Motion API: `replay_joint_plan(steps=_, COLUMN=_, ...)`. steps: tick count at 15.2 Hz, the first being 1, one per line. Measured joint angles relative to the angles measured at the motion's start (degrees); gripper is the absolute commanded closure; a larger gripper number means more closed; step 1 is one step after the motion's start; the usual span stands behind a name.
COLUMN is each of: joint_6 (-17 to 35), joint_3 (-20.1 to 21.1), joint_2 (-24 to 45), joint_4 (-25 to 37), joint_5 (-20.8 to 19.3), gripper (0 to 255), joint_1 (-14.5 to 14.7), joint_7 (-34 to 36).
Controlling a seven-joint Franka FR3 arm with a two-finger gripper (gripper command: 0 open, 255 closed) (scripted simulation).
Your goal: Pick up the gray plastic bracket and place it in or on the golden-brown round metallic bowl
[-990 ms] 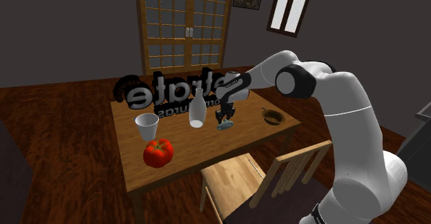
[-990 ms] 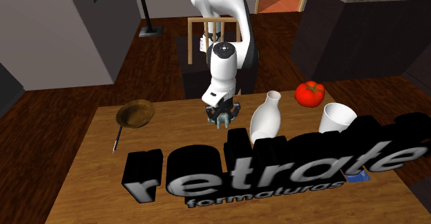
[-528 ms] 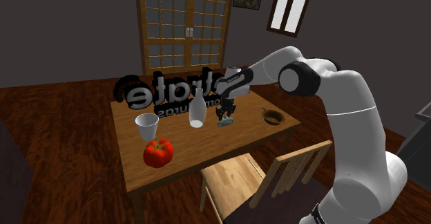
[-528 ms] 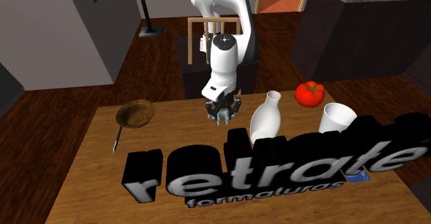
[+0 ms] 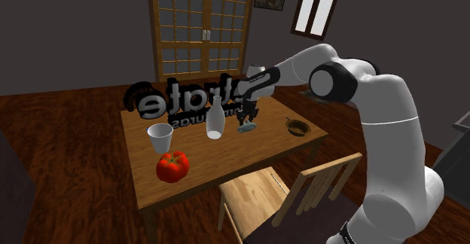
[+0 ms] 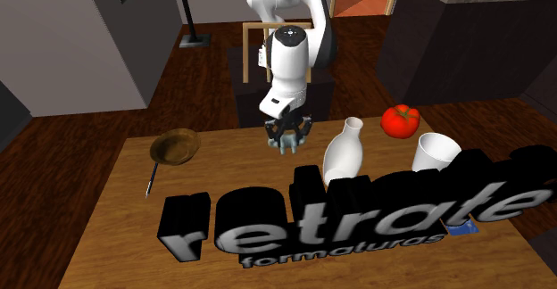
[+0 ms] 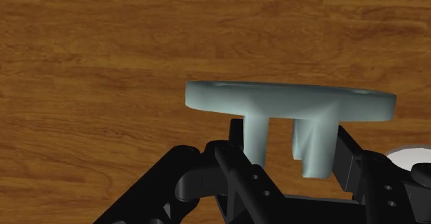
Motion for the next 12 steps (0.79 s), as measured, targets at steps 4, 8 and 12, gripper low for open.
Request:
replay_joint_plan(steps=4, joint_6=-2.1, joint_3=-0.1, joint_2=-1.9, joint_4=0.2, joint_5=-0.2, gripper=255, joint_1=0.2, joint_7=0.2)
replay_joint_plan(steps=8, joint_6=-4.4, joint_3=-0.2, joint_2=-3.3, joint_4=1.2, joint_5=-0.4, gripper=255, joint_1=0.1, joint_7=0.3)
replay_joint_plan(steps=12, joint_6=-5.3, joint_3=-0.6, joint_2=-4.3, joint_4=1.0, joint_5=-0.3, gripper=255, joint_1=-0.9, joint_7=-1.0)
